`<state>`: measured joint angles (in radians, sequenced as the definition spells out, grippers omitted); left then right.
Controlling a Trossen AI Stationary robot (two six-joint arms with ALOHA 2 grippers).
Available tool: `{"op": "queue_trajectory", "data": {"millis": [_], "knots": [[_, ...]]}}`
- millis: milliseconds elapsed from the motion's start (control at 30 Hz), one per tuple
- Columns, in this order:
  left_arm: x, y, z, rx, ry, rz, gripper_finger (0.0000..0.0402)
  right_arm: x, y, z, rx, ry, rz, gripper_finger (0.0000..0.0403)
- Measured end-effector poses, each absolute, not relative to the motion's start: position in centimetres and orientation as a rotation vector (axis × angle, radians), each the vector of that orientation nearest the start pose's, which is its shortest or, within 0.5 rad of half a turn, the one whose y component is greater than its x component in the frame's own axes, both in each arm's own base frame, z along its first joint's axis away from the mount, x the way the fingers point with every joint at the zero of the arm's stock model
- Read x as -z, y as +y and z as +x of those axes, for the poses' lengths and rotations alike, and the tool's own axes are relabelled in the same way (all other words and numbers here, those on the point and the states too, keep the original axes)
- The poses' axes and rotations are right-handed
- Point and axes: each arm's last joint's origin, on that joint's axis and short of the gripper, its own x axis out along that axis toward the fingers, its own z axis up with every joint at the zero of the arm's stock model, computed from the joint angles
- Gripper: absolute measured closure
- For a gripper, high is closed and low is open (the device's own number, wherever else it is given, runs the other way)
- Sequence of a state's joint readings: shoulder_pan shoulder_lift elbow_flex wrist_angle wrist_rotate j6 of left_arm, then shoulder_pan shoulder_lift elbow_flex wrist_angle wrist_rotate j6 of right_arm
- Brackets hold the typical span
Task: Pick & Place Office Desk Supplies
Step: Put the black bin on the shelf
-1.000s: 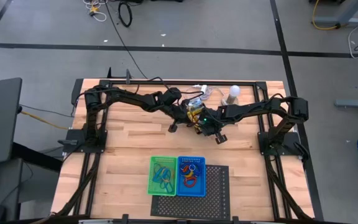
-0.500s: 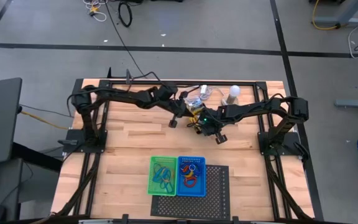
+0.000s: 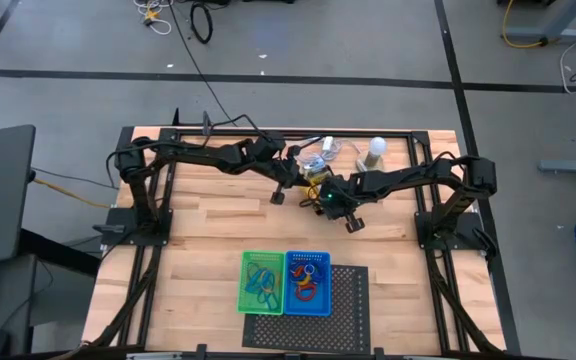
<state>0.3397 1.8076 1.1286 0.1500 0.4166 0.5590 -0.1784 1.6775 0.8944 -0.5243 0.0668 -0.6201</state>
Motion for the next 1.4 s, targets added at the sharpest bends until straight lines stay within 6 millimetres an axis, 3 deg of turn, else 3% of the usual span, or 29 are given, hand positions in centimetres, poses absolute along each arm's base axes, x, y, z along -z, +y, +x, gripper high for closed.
{"op": "queue_trajectory", "data": {"millis": [267,733,1400], "knots": [[-20.8,12.0,37.2,0.170,0.468,0.365,0.0400,-14.3,-4.8,28.5,-0.176,1.328,-0.483,0.0403],[-24.1,11.9,35.6,0.032,0.484,0.415,0.0400,-14.8,-5.1,28.8,-0.052,1.308,-0.532,0.0403],[-24.5,12.1,35.3,-0.065,0.513,0.425,0.0400,-15.1,-5.5,29.1,0.126,1.299,-0.573,0.0403]]}}
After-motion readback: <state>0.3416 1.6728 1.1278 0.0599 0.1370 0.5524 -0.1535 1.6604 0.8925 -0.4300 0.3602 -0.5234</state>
